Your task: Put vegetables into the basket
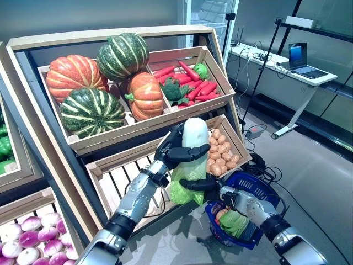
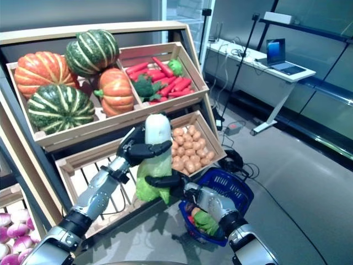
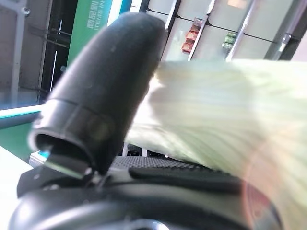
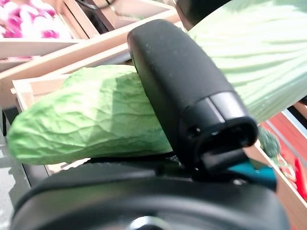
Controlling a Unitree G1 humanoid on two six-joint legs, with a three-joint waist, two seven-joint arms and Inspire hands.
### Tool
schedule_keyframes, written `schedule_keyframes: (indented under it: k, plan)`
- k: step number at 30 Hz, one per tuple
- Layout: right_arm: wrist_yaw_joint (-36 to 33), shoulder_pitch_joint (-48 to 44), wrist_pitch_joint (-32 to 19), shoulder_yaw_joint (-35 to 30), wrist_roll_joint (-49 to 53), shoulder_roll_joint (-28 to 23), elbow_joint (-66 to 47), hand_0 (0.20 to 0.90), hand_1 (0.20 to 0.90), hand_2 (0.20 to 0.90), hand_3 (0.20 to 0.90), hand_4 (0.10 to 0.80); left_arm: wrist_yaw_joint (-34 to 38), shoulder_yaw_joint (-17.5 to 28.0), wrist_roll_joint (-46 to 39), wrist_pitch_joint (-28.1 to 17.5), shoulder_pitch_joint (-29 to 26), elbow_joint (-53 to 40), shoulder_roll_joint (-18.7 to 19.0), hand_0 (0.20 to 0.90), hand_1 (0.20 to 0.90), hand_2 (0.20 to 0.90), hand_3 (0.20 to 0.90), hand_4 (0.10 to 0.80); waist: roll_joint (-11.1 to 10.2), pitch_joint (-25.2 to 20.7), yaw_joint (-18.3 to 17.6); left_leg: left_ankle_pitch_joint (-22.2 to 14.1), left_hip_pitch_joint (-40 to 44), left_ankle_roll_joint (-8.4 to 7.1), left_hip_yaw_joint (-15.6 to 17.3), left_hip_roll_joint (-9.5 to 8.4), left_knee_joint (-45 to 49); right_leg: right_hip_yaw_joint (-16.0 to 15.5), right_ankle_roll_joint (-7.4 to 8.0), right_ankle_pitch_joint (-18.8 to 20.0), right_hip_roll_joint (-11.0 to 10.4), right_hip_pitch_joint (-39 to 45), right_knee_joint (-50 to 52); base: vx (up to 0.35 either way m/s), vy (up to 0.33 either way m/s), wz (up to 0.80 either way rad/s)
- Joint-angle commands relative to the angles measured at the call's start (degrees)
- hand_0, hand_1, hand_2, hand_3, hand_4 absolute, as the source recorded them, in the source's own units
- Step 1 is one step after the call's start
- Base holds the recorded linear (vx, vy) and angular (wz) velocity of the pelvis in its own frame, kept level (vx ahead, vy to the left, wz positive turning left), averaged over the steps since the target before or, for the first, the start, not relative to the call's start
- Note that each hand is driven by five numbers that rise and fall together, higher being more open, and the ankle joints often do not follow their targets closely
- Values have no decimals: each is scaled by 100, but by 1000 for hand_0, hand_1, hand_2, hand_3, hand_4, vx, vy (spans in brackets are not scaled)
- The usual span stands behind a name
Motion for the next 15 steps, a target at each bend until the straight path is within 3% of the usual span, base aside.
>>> schedule_keyframes:
  k: [1,15]
  plan:
    - [-476,-641,-830,-1123,595,-94,508,300,300,300,300,400,-280,-28,-313,-408,-734,-323,-408,900,900,900,900,800,67,-122,83,-341,107,69,-163,-3,7,5,-311,118,-65,-62,181,44,-23,0]
    - [-723,-49,-1017,-2288,665,-674,1482,300,300,300,300,400,-218,631,-174,-491,-175,245,-4,900,900,900,900,800,103,69,125,-349,177,55,-103,-5,7,-22,-325,15,-41,-90,310,49,-24,-1]
